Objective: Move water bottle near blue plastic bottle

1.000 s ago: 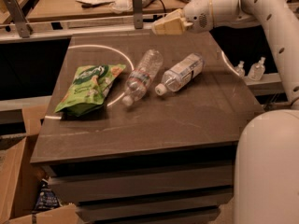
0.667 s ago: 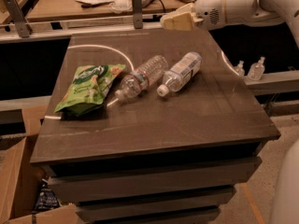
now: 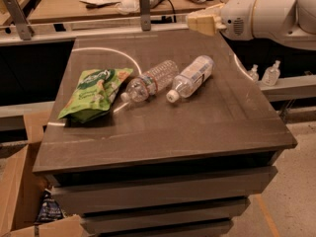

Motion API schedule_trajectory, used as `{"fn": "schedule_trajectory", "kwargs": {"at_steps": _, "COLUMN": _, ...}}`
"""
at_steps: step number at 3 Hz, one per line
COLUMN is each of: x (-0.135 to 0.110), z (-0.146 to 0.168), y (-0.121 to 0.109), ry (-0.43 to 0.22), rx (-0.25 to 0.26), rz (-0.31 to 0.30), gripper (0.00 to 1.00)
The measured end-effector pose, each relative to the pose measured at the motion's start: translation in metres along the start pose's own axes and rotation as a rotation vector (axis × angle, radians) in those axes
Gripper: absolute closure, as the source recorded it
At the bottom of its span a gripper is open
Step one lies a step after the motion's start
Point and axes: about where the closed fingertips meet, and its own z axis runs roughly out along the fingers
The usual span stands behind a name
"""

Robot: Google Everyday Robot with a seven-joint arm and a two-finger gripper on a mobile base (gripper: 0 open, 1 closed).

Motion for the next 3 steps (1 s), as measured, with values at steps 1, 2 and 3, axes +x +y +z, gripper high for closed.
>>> {"fn": "schedule_trajectory", "kwargs": {"at_steps": 1, "x": -0.0003, "z": 0.0009, "y": -0.0081, "ry": -0.01, "rx": 0.037, "rz": 0.004, "gripper": 0.83}}
{"fn": "schedule_trajectory", "kwargs": {"at_steps": 2, "x": -0.0009, "z": 0.0025, "y": -0.0065, "ry": -0.01, "rx": 0.033, "rz": 0.003, "gripper": 0.6}}
{"fn": "schedule_trajectory", "kwargs": {"at_steps": 3, "x": -0.0018, "z": 0.0045, "y": -0.0048, "ry": -0.01, "rx": 0.029, "rz": 0.002, "gripper": 0.36}}
